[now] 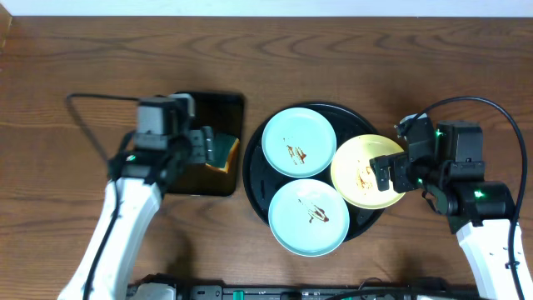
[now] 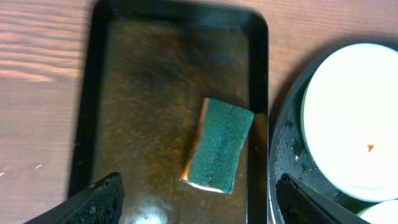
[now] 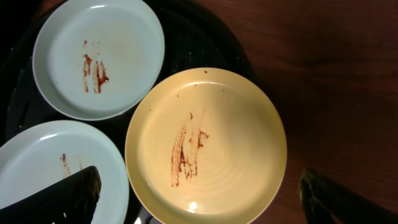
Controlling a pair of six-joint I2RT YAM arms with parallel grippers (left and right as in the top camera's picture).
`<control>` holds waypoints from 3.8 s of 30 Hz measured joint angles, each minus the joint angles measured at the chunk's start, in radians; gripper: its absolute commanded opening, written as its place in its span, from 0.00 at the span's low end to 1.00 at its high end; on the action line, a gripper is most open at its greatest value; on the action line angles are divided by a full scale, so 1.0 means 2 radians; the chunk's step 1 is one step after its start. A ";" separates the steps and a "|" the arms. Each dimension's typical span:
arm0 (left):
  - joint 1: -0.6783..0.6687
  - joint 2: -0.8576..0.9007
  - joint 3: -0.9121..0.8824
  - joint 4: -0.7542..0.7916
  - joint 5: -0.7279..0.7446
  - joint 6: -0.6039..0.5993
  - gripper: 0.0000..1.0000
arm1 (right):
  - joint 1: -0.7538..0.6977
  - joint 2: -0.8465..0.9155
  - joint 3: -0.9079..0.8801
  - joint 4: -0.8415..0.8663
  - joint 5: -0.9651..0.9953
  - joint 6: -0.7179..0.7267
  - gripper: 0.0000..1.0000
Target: Clean dirty plates on tray and stack at the side
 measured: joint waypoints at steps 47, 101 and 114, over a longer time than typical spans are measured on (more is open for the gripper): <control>-0.049 0.212 0.000 0.098 -0.020 0.076 0.57 | 0.000 0.000 0.000 0.001 -0.007 -0.001 0.99; -0.084 0.109 0.001 0.031 -0.097 -0.020 0.07 | -0.086 0.213 0.001 0.038 0.017 0.054 0.41; -0.084 0.109 0.001 0.029 -0.093 -0.029 0.08 | -0.086 0.265 0.001 0.057 0.006 0.051 0.15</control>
